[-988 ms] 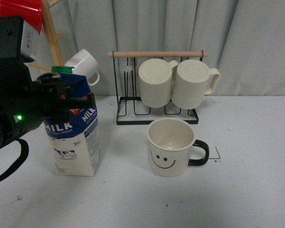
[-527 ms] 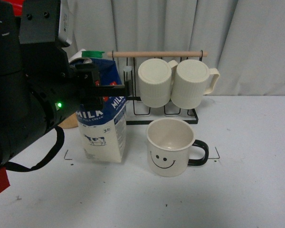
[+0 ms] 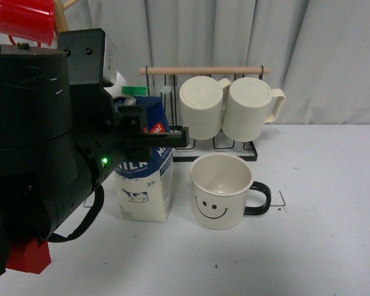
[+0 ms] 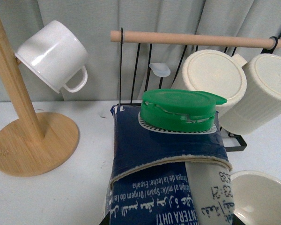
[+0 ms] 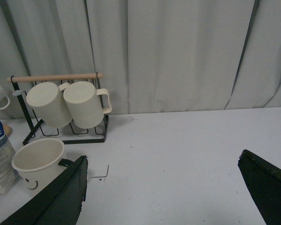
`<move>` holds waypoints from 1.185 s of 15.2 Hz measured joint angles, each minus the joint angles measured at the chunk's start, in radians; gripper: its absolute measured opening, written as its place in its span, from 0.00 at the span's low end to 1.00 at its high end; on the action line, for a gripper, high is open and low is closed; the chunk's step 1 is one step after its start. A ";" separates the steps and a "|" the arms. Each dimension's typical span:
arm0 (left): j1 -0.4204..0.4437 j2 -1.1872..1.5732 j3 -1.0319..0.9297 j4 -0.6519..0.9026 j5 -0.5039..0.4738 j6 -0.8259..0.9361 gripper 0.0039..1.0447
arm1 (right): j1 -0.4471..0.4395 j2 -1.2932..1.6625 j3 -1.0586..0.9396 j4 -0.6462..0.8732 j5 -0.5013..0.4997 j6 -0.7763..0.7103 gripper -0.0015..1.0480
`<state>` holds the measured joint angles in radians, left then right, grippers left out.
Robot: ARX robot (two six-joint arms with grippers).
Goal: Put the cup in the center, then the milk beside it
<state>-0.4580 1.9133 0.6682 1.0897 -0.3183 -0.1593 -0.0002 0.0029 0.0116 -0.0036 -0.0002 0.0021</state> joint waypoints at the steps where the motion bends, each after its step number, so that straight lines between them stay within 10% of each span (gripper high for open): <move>1: -0.003 0.010 0.005 0.005 -0.003 -0.003 0.13 | 0.000 0.000 0.000 0.000 0.000 0.000 0.94; 5: -0.008 0.018 0.010 0.009 -0.014 -0.037 0.17 | 0.000 0.000 0.000 0.000 0.000 0.000 0.94; 12: -0.014 -0.050 -0.006 -0.039 0.032 -0.098 0.92 | 0.000 0.000 0.000 0.000 0.000 0.000 0.94; 18: -0.023 -0.349 -0.173 -0.084 0.071 -0.121 0.94 | 0.000 0.000 0.000 0.000 0.000 0.000 0.94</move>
<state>-0.4809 1.5646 0.4953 1.0061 -0.2474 -0.2802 -0.0002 0.0029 0.0120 -0.0036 0.0002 0.0021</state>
